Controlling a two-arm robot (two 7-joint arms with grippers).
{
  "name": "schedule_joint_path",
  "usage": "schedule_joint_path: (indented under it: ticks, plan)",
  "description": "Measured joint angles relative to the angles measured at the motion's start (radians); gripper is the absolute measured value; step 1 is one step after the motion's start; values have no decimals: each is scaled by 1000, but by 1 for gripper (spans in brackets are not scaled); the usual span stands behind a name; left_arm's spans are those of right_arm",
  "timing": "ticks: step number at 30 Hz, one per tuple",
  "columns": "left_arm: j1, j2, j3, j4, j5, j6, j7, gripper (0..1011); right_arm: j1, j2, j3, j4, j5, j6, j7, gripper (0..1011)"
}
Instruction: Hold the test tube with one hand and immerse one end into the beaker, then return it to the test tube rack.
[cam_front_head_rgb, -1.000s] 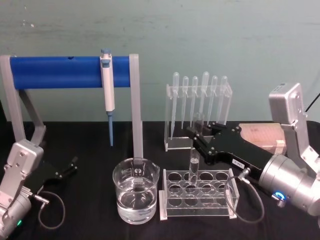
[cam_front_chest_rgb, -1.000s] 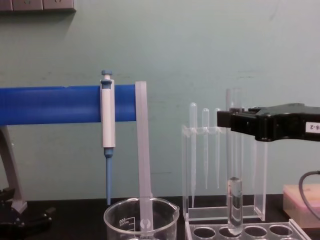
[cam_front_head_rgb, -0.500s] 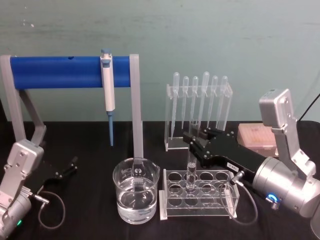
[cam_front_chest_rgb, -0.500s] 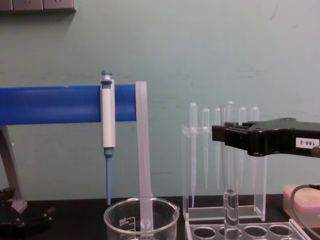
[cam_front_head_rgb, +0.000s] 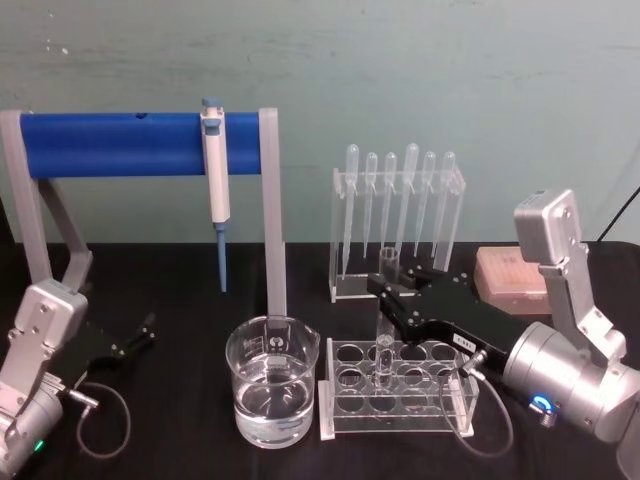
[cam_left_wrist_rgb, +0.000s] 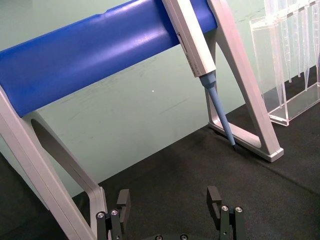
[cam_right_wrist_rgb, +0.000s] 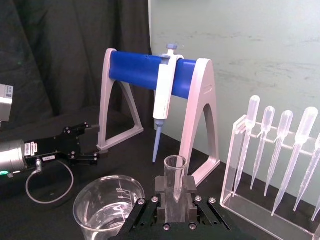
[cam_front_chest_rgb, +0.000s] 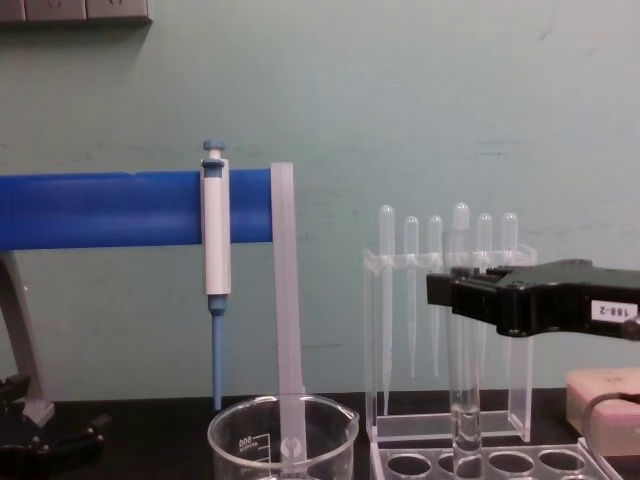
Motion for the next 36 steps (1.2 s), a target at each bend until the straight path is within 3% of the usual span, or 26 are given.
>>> schedule_joint_path:
  ticks: [24,33,36]
  plan:
    - [0,0,0,0,0,0,0,1000,-8,-26,-16,73,-28,-24,16,224]
    - [0,0,0,0,0,0,0,1000,-8,-28,-26,88,-56,-28,16,224]
    - [0,0,0,0,0,0,0,1000,-6,-26,-30,84,-75,-27,15,272]
